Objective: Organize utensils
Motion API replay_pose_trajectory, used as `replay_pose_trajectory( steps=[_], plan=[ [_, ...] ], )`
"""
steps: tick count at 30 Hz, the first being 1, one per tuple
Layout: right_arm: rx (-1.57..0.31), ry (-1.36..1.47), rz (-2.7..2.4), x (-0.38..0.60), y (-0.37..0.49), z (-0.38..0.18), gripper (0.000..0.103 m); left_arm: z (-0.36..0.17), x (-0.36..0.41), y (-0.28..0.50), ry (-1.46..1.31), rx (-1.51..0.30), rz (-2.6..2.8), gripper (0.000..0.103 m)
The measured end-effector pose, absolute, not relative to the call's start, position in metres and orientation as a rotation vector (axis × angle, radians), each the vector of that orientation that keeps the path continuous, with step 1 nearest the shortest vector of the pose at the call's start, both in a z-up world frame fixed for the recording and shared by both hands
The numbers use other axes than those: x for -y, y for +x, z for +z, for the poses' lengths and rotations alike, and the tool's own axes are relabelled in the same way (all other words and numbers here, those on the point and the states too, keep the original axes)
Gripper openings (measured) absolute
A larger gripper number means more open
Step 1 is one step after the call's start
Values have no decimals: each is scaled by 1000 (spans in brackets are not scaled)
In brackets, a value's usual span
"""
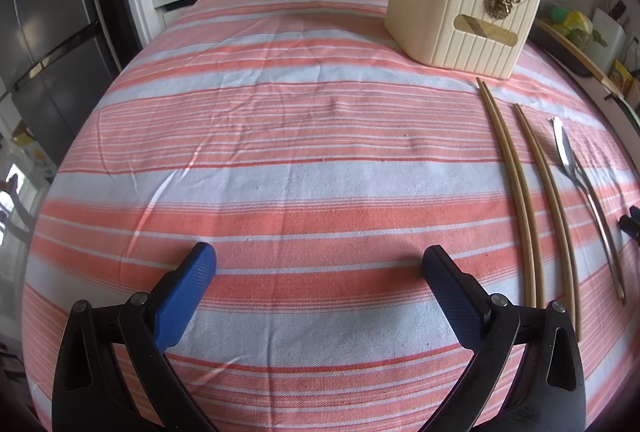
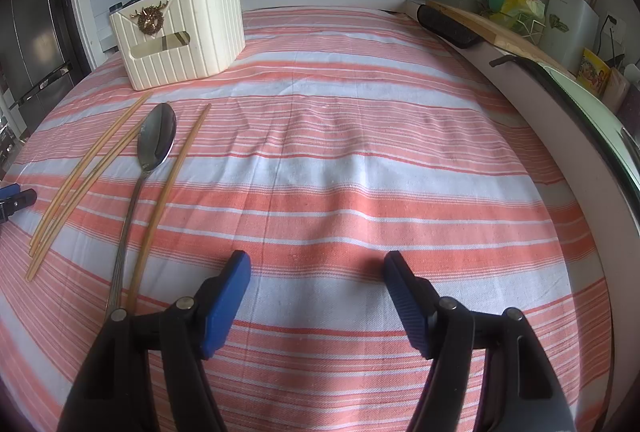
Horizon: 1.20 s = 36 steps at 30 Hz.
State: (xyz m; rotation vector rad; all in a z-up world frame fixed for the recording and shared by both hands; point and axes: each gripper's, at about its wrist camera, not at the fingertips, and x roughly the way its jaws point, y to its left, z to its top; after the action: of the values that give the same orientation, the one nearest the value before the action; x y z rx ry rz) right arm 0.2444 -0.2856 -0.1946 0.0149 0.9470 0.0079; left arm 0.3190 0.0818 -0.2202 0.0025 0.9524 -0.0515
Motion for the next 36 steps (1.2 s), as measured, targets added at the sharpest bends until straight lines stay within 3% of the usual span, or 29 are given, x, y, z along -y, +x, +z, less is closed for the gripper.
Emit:
replay_pose_trajectory(
  steps=[36],
  plan=[
    [-947, 13, 7, 285, 244, -195, 70, -204, -79, 314, -75, -945, -145, 102]
  ],
)
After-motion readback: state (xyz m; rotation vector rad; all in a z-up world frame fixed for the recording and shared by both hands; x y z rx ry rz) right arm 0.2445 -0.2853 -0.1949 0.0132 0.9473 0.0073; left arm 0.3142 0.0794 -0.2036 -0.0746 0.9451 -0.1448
